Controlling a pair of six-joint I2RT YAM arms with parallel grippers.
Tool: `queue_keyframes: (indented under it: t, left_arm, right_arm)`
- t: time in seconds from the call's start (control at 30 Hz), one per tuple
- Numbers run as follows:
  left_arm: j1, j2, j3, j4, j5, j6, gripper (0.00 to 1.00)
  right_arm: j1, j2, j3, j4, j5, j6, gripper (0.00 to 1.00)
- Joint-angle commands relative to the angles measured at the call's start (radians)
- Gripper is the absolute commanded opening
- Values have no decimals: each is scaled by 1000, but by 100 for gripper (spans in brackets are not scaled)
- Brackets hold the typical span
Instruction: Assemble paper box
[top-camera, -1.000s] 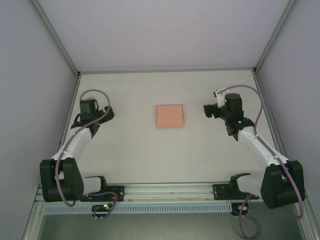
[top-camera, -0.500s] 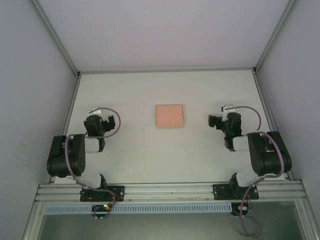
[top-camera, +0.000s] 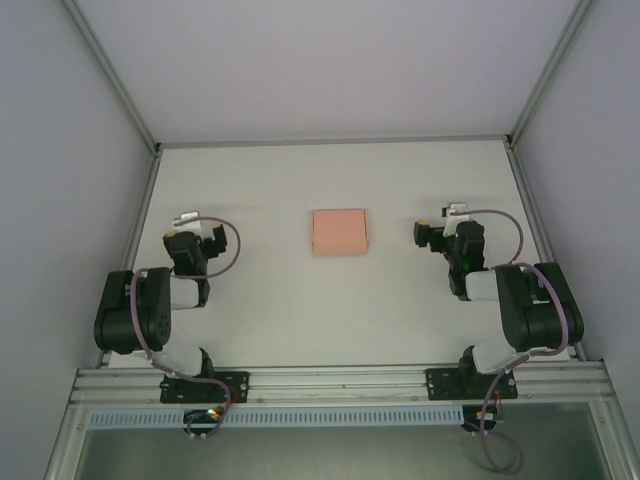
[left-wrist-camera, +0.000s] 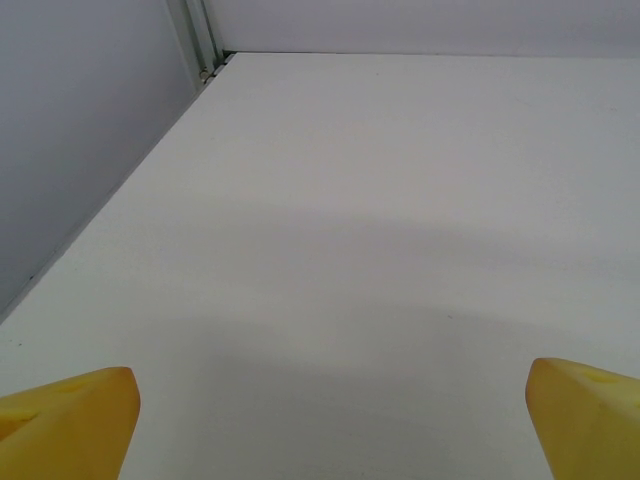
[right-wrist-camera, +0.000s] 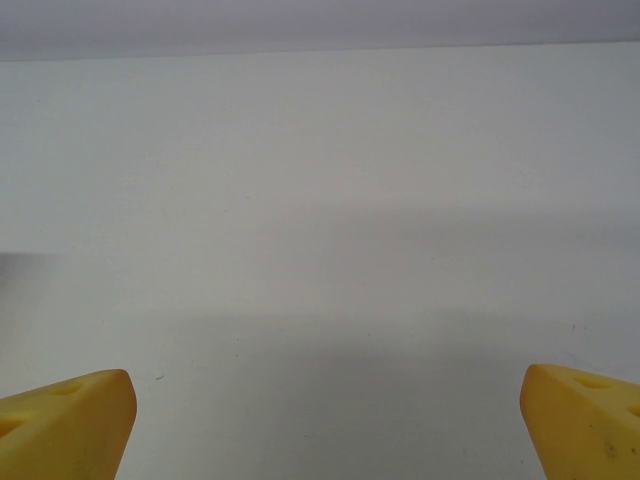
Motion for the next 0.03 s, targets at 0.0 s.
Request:
queue_keyframes:
  t: [0.0]
  left_arm:
    - [2, 4, 1, 36, -9, 19, 100]
  right_arm:
    - [-2, -1, 12, 31, -11, 2, 100]
